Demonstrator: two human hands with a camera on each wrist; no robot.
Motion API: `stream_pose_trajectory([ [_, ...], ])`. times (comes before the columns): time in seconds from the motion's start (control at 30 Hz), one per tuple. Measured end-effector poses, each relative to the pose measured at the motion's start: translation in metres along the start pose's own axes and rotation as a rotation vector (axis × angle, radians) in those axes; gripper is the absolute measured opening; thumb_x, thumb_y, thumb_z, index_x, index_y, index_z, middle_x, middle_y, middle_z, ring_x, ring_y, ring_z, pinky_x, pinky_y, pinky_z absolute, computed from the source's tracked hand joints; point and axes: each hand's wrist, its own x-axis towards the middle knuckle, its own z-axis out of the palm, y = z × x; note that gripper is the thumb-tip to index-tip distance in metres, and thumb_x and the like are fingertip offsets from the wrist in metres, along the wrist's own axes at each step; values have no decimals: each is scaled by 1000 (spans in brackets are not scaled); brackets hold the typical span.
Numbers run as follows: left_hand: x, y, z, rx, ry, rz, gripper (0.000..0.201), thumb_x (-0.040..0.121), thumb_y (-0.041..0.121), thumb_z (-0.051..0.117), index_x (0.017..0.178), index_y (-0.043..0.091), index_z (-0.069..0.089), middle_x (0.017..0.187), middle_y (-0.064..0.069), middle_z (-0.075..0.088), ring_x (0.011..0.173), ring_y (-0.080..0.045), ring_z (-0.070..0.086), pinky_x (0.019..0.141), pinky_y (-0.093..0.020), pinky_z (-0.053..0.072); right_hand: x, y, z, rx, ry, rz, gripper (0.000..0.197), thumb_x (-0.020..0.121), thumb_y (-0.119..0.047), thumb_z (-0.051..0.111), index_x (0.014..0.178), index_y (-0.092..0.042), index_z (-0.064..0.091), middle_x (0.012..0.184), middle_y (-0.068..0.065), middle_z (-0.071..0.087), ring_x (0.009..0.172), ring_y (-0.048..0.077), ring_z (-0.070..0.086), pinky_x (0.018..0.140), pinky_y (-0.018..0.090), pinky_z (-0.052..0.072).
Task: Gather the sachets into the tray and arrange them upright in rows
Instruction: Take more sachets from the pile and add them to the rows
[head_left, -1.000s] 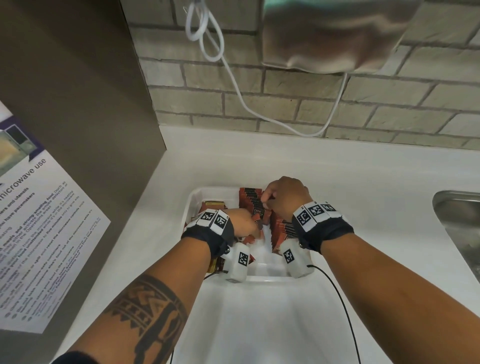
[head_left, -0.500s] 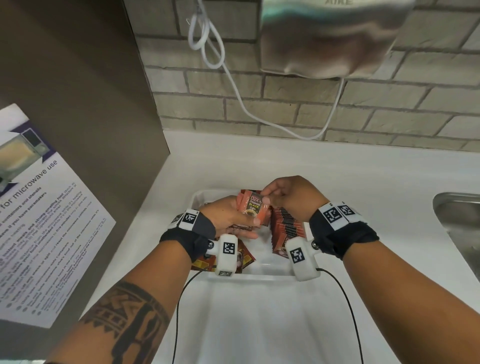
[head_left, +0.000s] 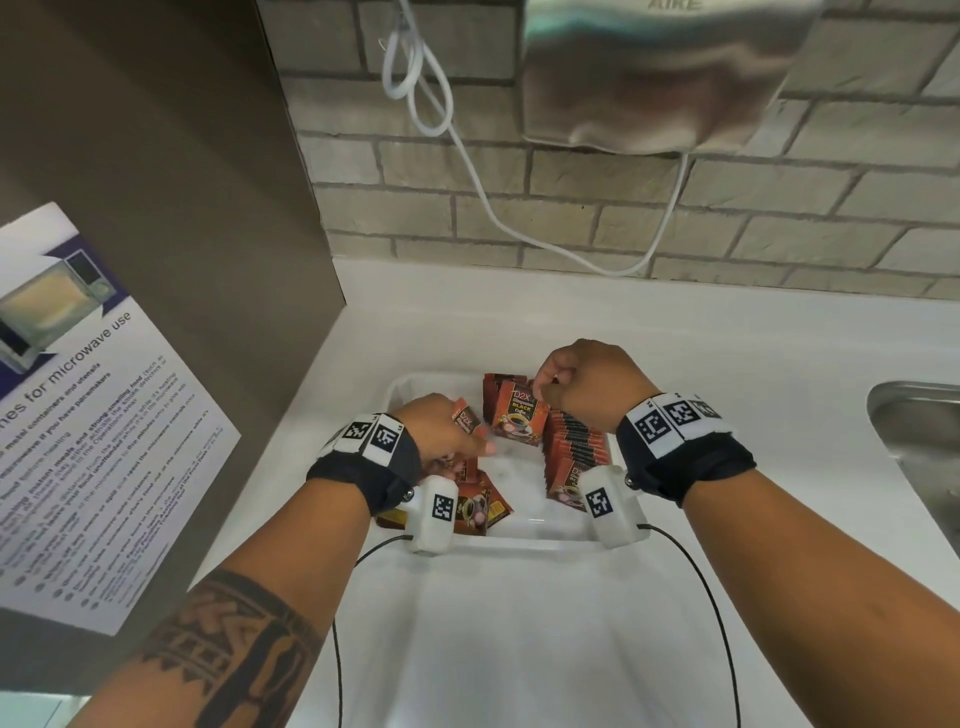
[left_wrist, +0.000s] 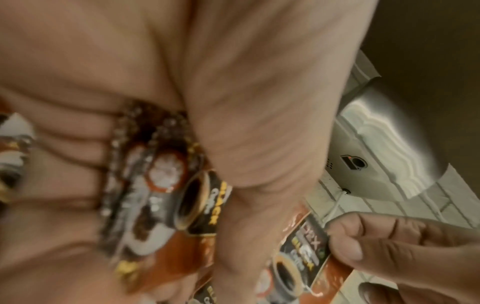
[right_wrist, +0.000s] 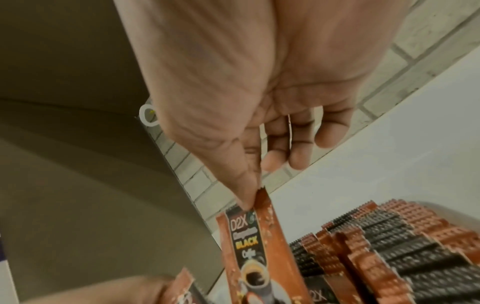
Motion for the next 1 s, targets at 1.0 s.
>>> stream_pose_trajectory([
  [1.0,46,17,39,496,-146,-59,29,88,37,69,92,9,73,88,-4,68,78,-20,59,69,-28,45,25,0,40,-221,-75,166,28,85,-20,63,63,-36,68,83,-15,67,87,13,63,84,35,56],
])
